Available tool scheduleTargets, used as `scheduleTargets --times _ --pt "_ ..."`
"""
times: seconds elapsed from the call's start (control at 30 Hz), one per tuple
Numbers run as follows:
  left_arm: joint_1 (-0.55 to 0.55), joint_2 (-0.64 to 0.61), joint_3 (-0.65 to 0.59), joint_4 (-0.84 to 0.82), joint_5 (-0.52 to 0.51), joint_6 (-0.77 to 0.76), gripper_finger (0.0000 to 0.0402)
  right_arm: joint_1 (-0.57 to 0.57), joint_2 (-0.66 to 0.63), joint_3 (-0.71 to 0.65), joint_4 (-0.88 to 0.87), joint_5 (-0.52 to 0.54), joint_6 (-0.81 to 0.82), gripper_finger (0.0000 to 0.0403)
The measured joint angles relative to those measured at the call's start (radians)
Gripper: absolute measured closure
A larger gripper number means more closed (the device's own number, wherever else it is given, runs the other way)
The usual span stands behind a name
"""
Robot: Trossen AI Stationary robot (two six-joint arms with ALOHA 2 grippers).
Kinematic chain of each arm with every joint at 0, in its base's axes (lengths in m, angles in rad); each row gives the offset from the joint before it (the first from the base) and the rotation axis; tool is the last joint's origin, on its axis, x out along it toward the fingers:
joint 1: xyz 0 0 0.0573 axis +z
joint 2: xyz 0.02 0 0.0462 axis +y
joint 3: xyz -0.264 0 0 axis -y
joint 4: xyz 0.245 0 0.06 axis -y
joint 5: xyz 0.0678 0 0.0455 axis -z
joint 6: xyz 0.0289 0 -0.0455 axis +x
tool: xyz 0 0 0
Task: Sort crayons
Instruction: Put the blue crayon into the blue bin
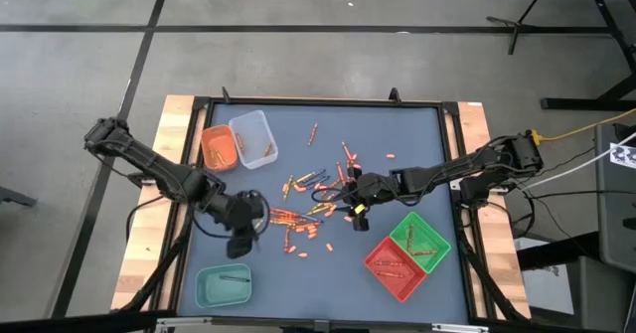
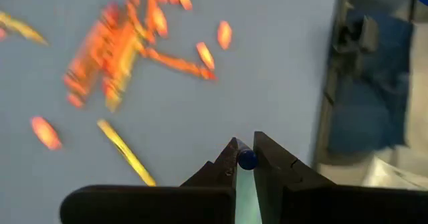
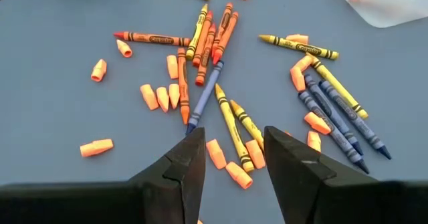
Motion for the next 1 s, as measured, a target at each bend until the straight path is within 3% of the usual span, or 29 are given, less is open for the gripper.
scheduleTargets --times 0.3,0.6,1.0 --pt "-0.196 0.000 0.000 -0.020 0.014 -0.351 0.0388 0.000 0.000 0.000 -0.002 0.000 0.000 0.0253" --pt "-0.341 0.000 0.000 -0.202 0.014 -0.625 0.0388 0.000 0.000 0.000 -0.002 0.000 0.000 0.0253" --pt "-0.409 0.000 0.000 -0.217 0.023 -0.679 0.0388 0.000 0.000 0.000 -0.002 0.000 0.000 0.0253"
